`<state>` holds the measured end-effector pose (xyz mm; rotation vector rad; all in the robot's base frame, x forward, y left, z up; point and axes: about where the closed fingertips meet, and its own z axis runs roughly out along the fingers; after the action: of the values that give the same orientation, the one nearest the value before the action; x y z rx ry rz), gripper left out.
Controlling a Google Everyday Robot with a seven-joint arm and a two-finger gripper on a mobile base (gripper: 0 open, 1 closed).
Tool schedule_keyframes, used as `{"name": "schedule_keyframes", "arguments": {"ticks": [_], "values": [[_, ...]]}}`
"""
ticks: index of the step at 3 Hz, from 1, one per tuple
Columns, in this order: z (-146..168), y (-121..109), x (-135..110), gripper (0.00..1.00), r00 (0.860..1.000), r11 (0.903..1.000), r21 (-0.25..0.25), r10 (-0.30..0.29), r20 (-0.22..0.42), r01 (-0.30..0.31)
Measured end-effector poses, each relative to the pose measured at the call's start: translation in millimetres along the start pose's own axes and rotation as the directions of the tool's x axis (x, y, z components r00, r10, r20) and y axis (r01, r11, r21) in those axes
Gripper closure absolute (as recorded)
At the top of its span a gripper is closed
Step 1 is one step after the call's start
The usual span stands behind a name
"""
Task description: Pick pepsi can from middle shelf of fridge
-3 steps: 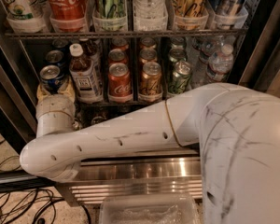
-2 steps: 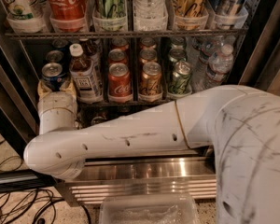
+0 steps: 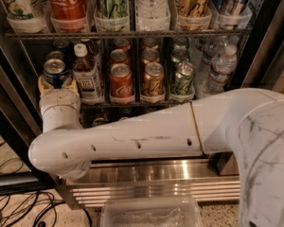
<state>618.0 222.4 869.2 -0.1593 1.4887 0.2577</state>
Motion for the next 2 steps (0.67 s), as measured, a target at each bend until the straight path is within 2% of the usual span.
{"name": "schedule_keyframes", "arguments": {"ticks": [1, 2], "values": [[-8.8, -4.1, 6.7, 1.0, 0.999, 0.9995, -0.028, 0.012, -0.042, -0.013], [-11.9, -4.4, 9.1, 1.0, 0.998, 0.9988, -0.046, 0.012, -0.058, -0.015]]}}
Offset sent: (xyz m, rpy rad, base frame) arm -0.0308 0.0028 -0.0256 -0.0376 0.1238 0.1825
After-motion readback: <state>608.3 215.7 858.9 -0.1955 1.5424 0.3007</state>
